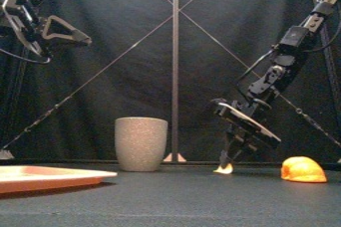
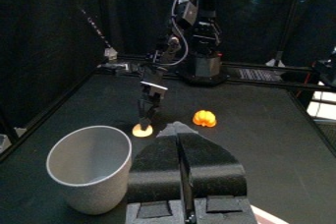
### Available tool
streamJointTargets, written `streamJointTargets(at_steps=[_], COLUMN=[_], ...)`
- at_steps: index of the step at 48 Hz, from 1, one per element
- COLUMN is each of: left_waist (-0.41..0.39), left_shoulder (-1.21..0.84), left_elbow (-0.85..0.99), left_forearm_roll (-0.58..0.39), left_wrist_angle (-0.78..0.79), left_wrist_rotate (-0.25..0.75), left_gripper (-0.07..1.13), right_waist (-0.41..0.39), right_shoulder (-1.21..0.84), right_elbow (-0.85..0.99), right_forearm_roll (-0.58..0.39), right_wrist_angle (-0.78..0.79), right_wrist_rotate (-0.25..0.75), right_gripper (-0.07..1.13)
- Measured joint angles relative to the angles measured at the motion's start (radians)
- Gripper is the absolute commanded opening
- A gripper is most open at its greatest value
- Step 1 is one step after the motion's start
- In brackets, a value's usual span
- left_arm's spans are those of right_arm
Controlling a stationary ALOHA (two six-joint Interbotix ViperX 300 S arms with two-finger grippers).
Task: Pick the chip then place it in the grey bowl
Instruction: Place chip in the grey bowl
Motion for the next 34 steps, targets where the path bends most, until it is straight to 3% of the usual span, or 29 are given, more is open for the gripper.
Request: streamJointTargets(at_steps=[12, 27, 34], left_waist=[0.003, 0.003, 0.003], left_shoulder=[0.000, 0.000, 0.000], left_elbow=[0.002, 0.003, 0.008], left_forearm_roll=[0.000, 0.002, 0.000], left_wrist_angle=[0.000, -0.005, -0.009], left_wrist_rotate=[0.000, 0.000, -0.002], left_gripper=[0.10, 0.10, 0.10], right_waist=[0.054, 0.095, 0.091], right_shoulder=[-0.026, -0.020, 0.052], right_elbow=[-0.104, -0.347, -0.400], right_forearm_roll=[-0.081, -0.308, -0.322], right_wrist_angle=[-0.002, -0.091, -0.143], right_wrist_rotate=[-0.008, -0.002, 0.000], right_gripper=[0.48, 0.48, 0.49])
